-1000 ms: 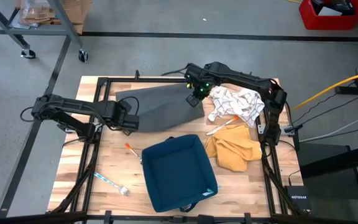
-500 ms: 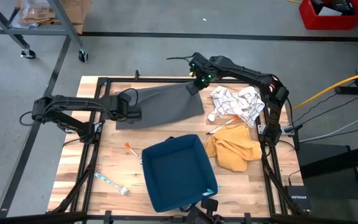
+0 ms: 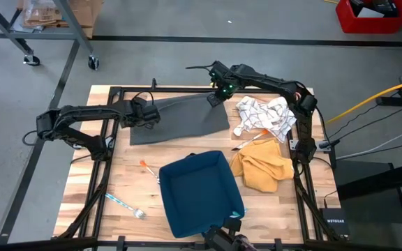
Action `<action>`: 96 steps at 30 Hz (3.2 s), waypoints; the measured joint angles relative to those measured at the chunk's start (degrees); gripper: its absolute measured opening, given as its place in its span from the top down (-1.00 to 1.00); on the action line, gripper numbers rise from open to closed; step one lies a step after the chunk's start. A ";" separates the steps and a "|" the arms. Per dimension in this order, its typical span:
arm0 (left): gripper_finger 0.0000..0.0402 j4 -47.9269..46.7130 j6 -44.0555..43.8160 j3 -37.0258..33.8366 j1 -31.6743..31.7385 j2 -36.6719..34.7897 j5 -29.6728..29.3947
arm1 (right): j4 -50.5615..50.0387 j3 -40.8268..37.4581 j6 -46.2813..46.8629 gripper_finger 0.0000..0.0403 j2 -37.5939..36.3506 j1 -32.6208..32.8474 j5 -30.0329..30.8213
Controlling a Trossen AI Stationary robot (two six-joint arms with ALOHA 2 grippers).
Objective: Fold towel
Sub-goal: Fold the gray towel
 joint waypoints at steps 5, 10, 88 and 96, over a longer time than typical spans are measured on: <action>1.00 4.66 -0.09 -2.28 2.32 0.00 -0.46 | 2.13 0.01 0.01 0.77 2.21 0.02 4.15; 1.00 10.84 0.18 -5.67 4.40 0.00 -0.65 | 2.11 0.01 0.01 0.66 2.94 0.02 8.17; 1.00 10.09 6.04 -5.75 -26.24 14.85 56.12 | -16.36 0.04 5.54 0.43 2.97 12.76 -1.98; 1.00 18.38 3.75 -3.07 -26.47 6.06 34.51 | -17.53 0.04 4.09 0.43 2.97 12.79 -1.98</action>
